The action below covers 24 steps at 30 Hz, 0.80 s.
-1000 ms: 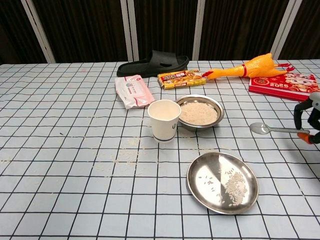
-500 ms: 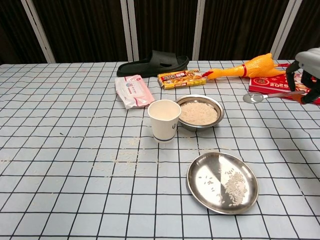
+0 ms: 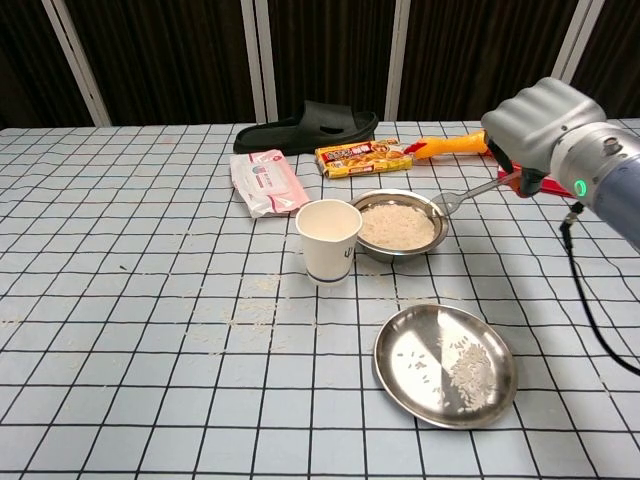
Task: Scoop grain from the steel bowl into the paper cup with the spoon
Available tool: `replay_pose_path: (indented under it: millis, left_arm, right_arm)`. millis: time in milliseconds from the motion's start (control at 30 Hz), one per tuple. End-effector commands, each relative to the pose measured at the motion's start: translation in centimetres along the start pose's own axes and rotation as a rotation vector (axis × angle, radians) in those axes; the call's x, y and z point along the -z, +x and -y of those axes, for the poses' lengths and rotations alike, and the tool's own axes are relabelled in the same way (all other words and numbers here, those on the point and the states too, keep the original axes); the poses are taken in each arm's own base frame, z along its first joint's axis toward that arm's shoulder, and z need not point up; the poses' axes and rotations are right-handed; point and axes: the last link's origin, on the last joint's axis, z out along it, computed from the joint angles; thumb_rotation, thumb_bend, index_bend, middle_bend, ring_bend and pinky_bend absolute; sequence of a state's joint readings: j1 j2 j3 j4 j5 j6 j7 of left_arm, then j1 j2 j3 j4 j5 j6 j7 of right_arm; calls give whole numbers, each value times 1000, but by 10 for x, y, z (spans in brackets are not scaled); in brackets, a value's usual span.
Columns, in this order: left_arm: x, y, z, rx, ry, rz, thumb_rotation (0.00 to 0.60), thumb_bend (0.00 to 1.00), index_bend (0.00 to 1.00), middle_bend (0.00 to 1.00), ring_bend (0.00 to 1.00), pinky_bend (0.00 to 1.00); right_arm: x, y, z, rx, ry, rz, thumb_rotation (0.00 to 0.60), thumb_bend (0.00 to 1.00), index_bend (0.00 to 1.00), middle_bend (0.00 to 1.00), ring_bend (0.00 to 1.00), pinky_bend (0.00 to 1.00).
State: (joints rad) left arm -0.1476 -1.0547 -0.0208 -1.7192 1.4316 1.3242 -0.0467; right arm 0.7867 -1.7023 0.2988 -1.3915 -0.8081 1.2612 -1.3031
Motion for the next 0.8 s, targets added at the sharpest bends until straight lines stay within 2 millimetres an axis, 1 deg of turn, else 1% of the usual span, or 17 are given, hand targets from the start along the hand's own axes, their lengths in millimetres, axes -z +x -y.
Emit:
replay_pose_path:
  millis: [33, 167, 333, 800]
  left_arm:
    - [0, 1, 0, 10, 1, 6, 600, 0, 0, 0, 0, 0]
    - [0, 1, 0, 16, -6, 14, 600, 0, 0, 0, 0, 0]
    - [1, 1, -1, 17, -15, 20, 600, 0, 0, 0, 0, 0]
    - [2, 2, -2, 23, -19, 20, 600, 0, 0, 0, 0, 0]
  right_arm:
    - [-3, 6, 14, 81, -15, -52, 600, 630, 683, 902, 979, 1000]
    - [-5, 8, 27, 101, -20, -82, 600, 634, 683, 902, 979, 1000]
    - [-5, 7, 37, 134, -21, -98, 600, 639, 682, 903, 979, 1000]
    - [5, 4, 53, 214, 0, -159, 600, 647, 689, 902, 979, 1000]
